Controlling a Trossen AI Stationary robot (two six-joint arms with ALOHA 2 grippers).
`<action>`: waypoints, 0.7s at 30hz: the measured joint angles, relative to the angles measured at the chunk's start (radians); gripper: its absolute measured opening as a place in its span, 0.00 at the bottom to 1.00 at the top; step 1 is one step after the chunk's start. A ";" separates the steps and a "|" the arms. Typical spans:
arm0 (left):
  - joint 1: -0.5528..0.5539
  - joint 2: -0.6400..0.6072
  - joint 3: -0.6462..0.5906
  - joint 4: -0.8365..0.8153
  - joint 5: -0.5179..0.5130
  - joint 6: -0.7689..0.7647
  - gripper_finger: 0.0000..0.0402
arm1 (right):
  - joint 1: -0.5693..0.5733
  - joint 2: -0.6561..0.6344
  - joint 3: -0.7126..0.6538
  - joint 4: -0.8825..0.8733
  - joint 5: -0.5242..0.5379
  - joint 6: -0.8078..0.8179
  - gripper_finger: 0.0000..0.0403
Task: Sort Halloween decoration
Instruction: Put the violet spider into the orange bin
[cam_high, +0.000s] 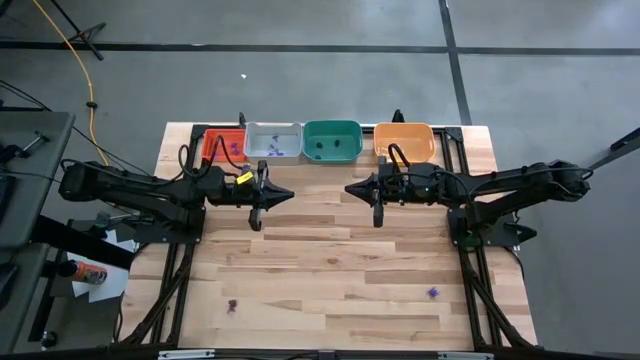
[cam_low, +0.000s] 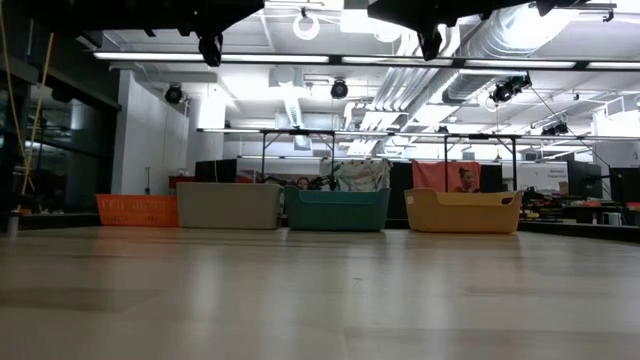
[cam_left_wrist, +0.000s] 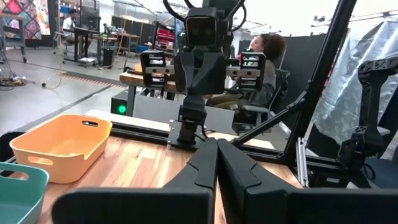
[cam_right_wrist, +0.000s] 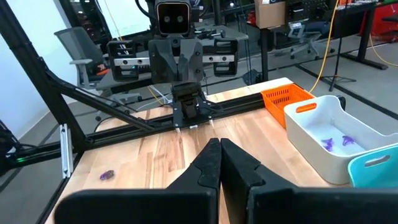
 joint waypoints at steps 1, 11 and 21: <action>0.000 0.000 0.000 0.000 0.000 0.000 0.00 | 0.000 0.000 0.000 0.000 0.000 0.001 0.00; 0.000 0.000 0.000 0.000 0.000 -0.001 0.00 | 0.000 0.001 0.000 0.005 -0.076 0.223 0.00; 0.000 0.000 0.001 0.000 0.000 -0.001 0.00 | 0.112 0.009 0.000 -0.013 -0.179 0.393 0.00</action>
